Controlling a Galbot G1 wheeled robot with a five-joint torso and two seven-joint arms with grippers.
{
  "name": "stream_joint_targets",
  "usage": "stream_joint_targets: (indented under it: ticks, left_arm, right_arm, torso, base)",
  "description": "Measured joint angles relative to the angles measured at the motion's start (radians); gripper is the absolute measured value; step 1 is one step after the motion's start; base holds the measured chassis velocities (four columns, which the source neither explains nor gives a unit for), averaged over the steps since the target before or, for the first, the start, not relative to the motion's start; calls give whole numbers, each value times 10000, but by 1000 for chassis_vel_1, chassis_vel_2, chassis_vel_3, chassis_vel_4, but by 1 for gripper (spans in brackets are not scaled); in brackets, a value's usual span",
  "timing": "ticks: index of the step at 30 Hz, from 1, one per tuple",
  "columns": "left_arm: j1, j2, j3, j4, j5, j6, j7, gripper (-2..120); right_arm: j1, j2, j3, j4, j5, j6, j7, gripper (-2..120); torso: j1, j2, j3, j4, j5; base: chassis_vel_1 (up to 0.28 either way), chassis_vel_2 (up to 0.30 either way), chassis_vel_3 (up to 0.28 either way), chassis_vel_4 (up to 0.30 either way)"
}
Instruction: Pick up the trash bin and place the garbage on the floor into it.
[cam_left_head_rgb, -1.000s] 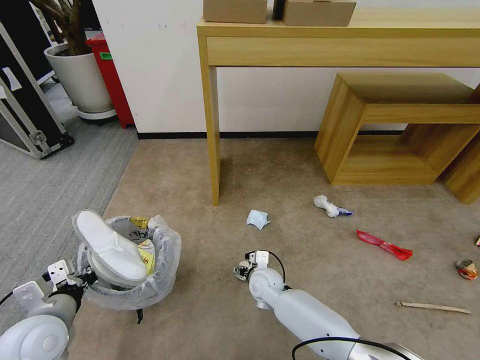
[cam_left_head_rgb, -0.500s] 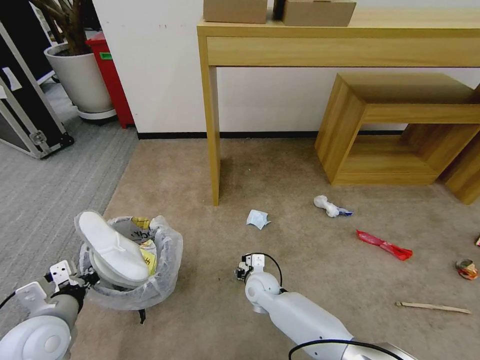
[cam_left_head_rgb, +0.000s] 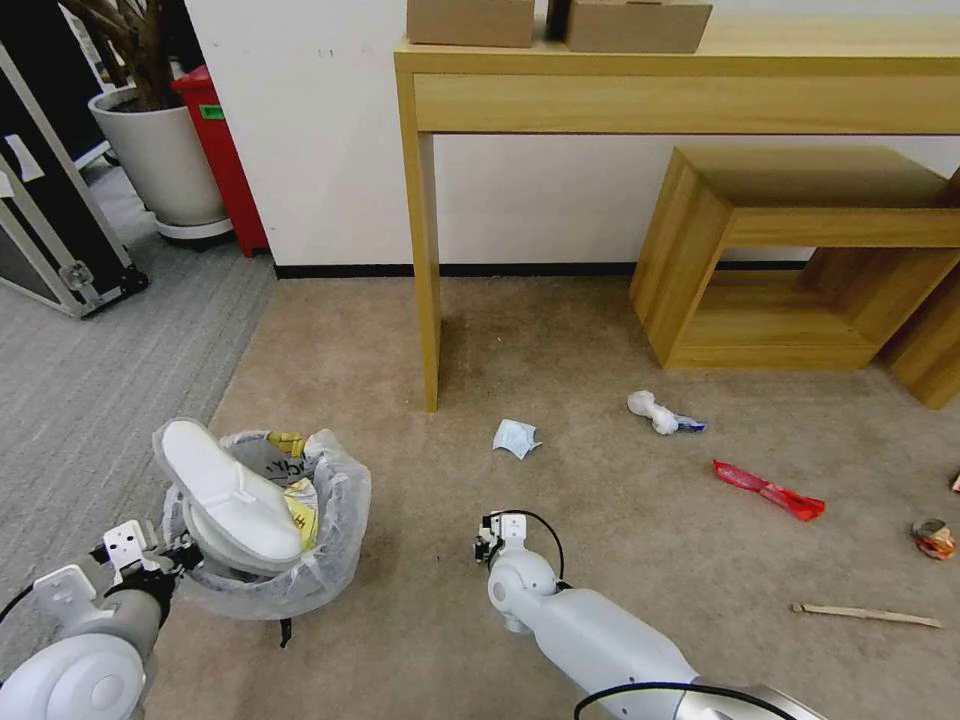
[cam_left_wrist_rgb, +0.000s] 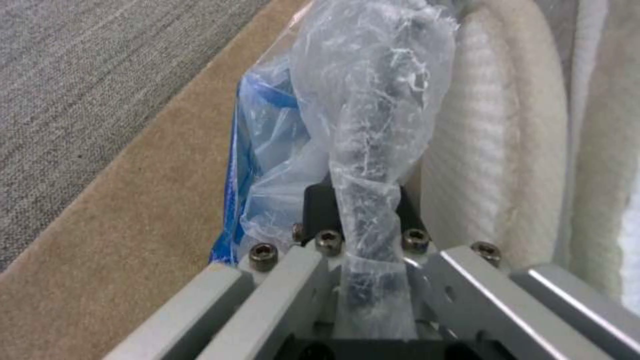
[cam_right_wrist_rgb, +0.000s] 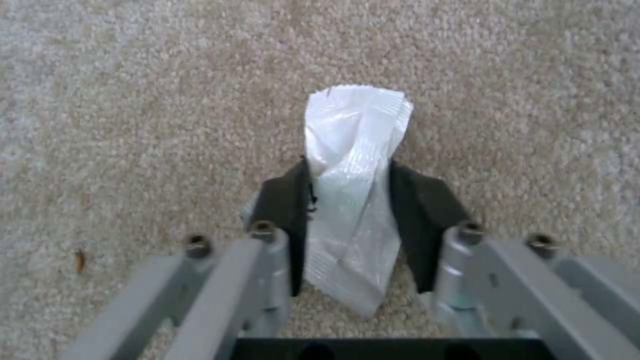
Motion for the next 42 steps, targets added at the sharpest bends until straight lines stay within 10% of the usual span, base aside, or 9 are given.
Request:
stream_joint_targets:
  ticks: [10,24,42]
  left_arm:
    - [-36,-13,42,11,34,-36,1,0]
    - [-144,16,78,180,47,-44,1,0]
    - [-279,64,267,-40,8,116,-106,0]
  right_arm:
    - [-36,-63,-80,11,-243,97,-19,3]
    - [-334,-513,-12,941,-642,427,-204,0]
    - [-29,-4880,1031,9238,-505,2473,-2836,0]
  torso:
    - [0,0,0,0,0]
    - [0,0,0,0,0]
    - [0,2,-2,1,1]
  base:
    - [0,0,0,0]
    - [0,0,0,0]
    - [0,0,0,0]
